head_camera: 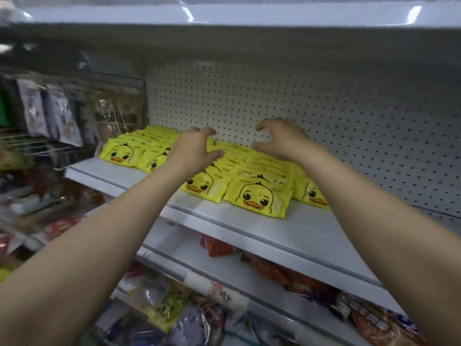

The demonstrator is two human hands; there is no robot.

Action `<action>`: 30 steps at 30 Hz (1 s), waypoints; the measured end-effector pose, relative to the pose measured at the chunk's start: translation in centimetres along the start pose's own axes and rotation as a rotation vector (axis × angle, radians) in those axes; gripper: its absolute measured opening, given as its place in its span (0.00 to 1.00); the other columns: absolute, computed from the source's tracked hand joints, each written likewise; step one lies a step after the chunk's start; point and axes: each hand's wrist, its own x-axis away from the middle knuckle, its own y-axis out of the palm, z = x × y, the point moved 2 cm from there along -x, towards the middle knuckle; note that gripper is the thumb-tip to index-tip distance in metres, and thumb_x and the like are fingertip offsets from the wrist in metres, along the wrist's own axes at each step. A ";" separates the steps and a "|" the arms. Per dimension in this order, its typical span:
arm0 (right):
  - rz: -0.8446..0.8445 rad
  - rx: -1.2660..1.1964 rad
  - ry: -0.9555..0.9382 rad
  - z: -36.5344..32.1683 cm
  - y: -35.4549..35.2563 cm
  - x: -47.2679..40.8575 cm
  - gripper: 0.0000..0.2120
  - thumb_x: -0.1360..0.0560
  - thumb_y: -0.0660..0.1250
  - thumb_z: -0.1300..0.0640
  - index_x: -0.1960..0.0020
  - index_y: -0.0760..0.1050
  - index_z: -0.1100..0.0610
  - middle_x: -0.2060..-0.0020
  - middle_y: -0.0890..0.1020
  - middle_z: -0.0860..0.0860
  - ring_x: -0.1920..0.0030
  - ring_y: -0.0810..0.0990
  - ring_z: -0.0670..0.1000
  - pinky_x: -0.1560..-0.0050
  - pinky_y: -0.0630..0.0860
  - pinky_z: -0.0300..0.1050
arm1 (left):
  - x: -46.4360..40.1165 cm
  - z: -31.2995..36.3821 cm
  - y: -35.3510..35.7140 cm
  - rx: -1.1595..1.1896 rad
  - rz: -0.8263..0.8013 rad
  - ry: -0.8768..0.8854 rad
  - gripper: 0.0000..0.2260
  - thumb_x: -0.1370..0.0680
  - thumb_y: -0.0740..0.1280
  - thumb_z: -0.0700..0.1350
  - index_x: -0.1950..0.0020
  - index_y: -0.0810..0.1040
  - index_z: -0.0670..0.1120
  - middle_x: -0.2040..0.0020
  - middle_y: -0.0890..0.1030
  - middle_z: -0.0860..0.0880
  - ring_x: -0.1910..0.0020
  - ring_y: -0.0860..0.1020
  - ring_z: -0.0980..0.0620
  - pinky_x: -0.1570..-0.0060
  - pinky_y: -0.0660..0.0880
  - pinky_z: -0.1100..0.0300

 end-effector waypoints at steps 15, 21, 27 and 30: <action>0.024 -0.200 -0.329 -33.2 7.6 0.8 0.22 0.26 0.66 0.38 0.35 0.72 0.45 0.35 0.75 0.49 0.32 0.70 0.54 0.38 0.72 0.52 | 15.9 -25.0 -18.7 -0.312 0.098 -0.128 0.21 0.24 0.66 0.58 0.35 0.74 0.49 0.46 0.78 0.44 0.45 0.76 0.41 0.49 0.76 0.47; -0.046 -0.268 -0.401 -42.3 12.1 0.3 0.23 0.25 0.65 0.40 0.33 0.71 0.47 0.35 0.75 0.49 0.33 0.70 0.55 0.40 0.70 0.50 | 20.1 -32.8 -21.9 -0.357 0.085 -0.212 0.22 0.24 0.65 0.59 0.34 0.73 0.50 0.43 0.77 0.44 0.44 0.75 0.42 0.48 0.76 0.46; -0.115 -0.302 -0.488 -49.8 18.1 -3.6 0.23 0.24 0.64 0.38 0.33 0.70 0.46 0.36 0.75 0.49 0.35 0.71 0.53 0.41 0.74 0.53 | 21.6 -41.3 -22.3 -0.365 0.075 -0.309 0.21 0.24 0.64 0.59 0.35 0.74 0.50 0.41 0.77 0.45 0.42 0.75 0.42 0.47 0.76 0.45; -0.141 -0.303 -0.545 -53.4 21.2 -6.6 0.24 0.23 0.64 0.38 0.31 0.69 0.47 0.35 0.74 0.49 0.34 0.69 0.54 0.40 0.72 0.52 | 21.0 -45.9 -22.3 -0.394 0.054 -0.354 0.21 0.23 0.64 0.60 0.35 0.74 0.50 0.40 0.77 0.44 0.41 0.75 0.42 0.46 0.76 0.46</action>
